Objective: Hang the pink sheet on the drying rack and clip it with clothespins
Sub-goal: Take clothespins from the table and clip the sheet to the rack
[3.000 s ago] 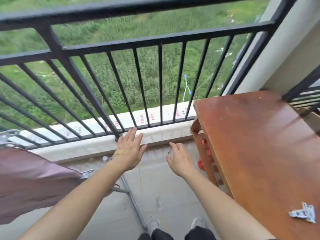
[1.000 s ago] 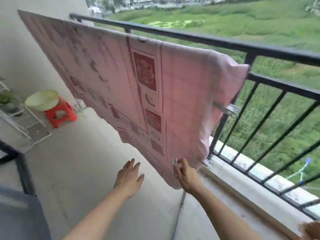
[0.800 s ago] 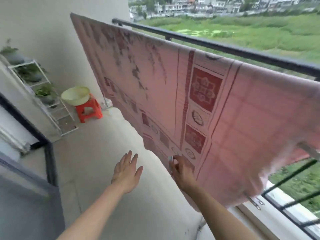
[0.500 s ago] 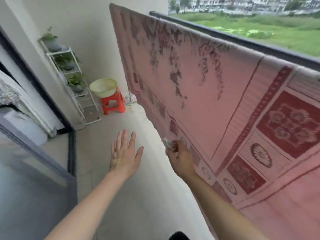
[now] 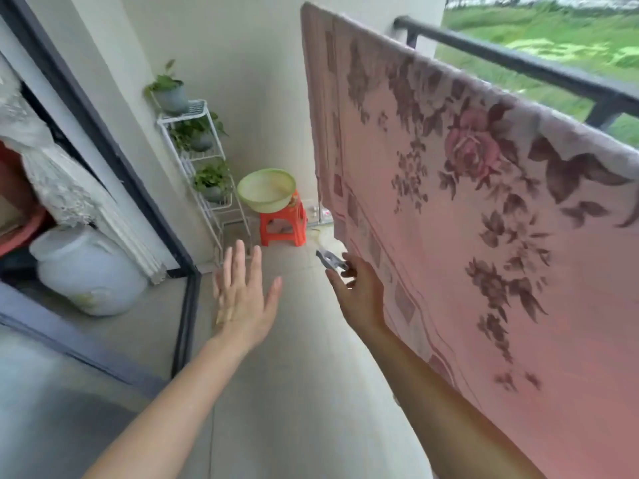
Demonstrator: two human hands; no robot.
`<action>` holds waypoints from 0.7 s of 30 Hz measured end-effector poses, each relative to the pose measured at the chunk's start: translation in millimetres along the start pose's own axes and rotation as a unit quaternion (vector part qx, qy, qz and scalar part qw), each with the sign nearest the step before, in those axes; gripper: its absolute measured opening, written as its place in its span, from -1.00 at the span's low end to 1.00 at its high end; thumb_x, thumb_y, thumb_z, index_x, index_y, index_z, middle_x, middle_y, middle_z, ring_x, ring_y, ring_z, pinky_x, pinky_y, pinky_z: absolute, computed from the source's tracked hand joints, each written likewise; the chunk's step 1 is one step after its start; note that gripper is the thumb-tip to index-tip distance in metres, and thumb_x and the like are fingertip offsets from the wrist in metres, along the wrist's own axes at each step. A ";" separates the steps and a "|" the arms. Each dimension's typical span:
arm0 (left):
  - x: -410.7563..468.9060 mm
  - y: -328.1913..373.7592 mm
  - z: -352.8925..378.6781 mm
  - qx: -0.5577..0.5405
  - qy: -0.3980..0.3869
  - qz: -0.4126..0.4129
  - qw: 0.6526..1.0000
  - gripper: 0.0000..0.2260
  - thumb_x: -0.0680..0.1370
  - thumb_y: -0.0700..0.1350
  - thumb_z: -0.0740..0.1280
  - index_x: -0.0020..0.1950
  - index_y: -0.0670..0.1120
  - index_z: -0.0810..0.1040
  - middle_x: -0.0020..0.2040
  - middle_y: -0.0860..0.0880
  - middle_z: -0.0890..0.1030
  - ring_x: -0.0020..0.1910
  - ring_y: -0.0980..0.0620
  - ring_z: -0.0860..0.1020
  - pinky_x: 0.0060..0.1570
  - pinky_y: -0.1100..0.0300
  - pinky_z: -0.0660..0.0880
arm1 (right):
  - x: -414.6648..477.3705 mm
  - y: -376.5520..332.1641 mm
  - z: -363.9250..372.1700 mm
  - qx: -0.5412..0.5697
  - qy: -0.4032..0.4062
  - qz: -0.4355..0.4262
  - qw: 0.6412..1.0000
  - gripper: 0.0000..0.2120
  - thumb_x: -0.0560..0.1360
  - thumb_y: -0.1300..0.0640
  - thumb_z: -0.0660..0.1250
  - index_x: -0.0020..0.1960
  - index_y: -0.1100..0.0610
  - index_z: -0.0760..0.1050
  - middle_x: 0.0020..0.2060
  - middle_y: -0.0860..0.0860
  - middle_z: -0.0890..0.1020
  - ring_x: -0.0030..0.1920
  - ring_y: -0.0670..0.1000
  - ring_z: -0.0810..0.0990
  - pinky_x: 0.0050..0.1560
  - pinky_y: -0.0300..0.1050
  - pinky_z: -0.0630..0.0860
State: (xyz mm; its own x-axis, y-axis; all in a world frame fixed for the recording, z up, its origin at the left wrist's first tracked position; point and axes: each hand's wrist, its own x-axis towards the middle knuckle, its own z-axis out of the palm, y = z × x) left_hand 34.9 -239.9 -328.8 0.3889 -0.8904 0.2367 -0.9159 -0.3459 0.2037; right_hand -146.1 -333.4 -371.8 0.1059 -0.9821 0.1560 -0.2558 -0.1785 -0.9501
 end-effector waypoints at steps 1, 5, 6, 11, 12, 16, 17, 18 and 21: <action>19.5 -7.9 0.7 -0.002 0.002 -0.007 1.000 -0.40 0.62 0.20 -0.02 0.59 -0.03 0.01 0.60 -0.07 -0.12 0.57 -0.03 -0.16 0.50 -0.13 -0.07 | 22.3 -4.1 15.0 0.011 -0.006 0.000 1.000 -0.60 0.47 0.03 0.48 0.27 -0.01 0.52 0.04 -0.14 0.60 -0.03 -0.29 0.57 -0.13 -0.45 0.44; 103.9 -44.9 15.8 -0.004 0.003 -0.022 1.000 -0.40 0.62 0.20 -0.02 0.60 -0.04 0.00 0.60 -0.08 -0.14 0.57 -0.03 -0.16 0.49 -0.12 -0.07 | 110.7 -10.0 72.7 0.033 -0.019 0.001 0.999 -0.72 0.44 -0.01 0.48 0.10 -0.20 0.51 -0.03 -0.21 0.62 -0.05 -0.27 0.60 -0.18 -0.43 0.47; 127.2 -55.6 23.5 -0.001 0.001 -0.026 1.000 -0.40 0.62 0.20 -0.02 0.60 -0.04 0.00 0.60 -0.08 -0.14 0.57 -0.03 -0.16 0.48 -0.11 -0.07 | 132.9 -7.9 86.9 0.032 -0.019 0.003 0.999 -0.77 0.44 -0.04 0.48 0.02 -0.26 0.51 -0.07 -0.23 0.62 -0.06 -0.28 0.60 -0.19 -0.45 0.46; 261.2 -107.8 67.7 -0.008 -0.019 -0.028 0.999 -0.39 0.62 0.22 -0.05 0.60 -0.03 -0.07 0.60 -0.07 -0.17 0.57 -0.03 -0.18 0.50 -0.11 -0.07 | 249.7 3.4 160.2 0.030 -0.014 0.036 0.999 -0.85 0.44 -0.17 0.46 -0.04 -0.20 0.57 -0.17 -0.22 0.66 -0.15 -0.32 0.60 -0.20 -0.52 0.41; 291.1 -116.0 74.4 -0.011 -0.031 -0.024 0.999 -0.38 0.62 0.22 -0.06 0.60 -0.03 -0.08 0.60 -0.07 -0.18 0.57 -0.04 -0.18 0.51 -0.11 -0.07 | 273.6 3.9 173.9 0.026 -0.016 0.040 0.999 -0.85 0.44 -0.18 0.45 -0.04 -0.20 0.57 -0.18 -0.22 0.65 -0.17 -0.32 0.59 -0.21 -0.53 0.40; 411.8 -137.6 90.4 -0.040 -0.074 -0.003 0.996 -0.38 0.62 0.22 -0.05 0.60 -0.04 -0.10 0.59 -0.07 -0.20 0.56 -0.04 -0.20 0.51 -0.14 -0.08 | 367.6 -7.9 216.9 0.000 0.008 0.046 0.999 -0.79 0.30 -0.40 0.38 -0.15 -0.35 0.52 -0.22 -0.38 0.61 -0.21 -0.31 0.58 -0.24 -0.46 0.42; 442.5 -139.4 92.9 -0.043 -0.077 0.008 0.996 -0.38 0.62 0.22 -0.04 0.60 -0.04 -0.09 0.59 -0.07 -0.20 0.56 -0.05 -0.20 0.51 -0.13 -0.09 | 392.1 -10.5 224.7 -0.008 0.016 0.045 0.999 -0.78 0.28 -0.41 0.37 -0.14 -0.36 0.52 -0.21 -0.36 0.62 -0.20 -0.30 0.59 -0.19 -0.38 0.47; 472.3 -140.0 95.7 -0.047 -0.079 0.018 0.996 -0.38 0.63 0.21 -0.02 0.60 -0.05 -0.08 0.59 -0.08 -0.19 0.56 -0.05 -0.19 0.50 -0.12 -0.10 | 416.3 -11.8 231.4 -0.011 0.027 0.047 0.998 -0.77 0.30 -0.37 0.39 -0.11 -0.33 0.52 -0.20 -0.30 0.64 -0.18 -0.27 0.60 -0.13 -0.27 0.54; 554.4 -135.6 109.0 -0.058 -0.080 0.045 0.994 -0.38 0.62 0.20 0.02 0.60 -0.05 -0.06 0.60 -0.09 -0.17 0.56 -0.06 -0.17 0.50 -0.13 -0.09 | 487.0 -12.7 246.4 -0.023 0.056 0.053 0.997 -0.70 0.33 -0.28 0.44 -0.02 -0.20 0.51 -0.15 -0.23 0.64 -0.14 -0.26 0.61 -0.02 -0.08 0.61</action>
State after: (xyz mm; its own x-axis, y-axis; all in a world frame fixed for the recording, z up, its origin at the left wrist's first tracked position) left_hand 363.8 -718.8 -328.8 0.2772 -0.9548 0.1070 -0.9248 -0.2349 0.2994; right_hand 145.5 -794.5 -350.4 -0.0302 -0.9957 0.0873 -0.3037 -0.0741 -0.9499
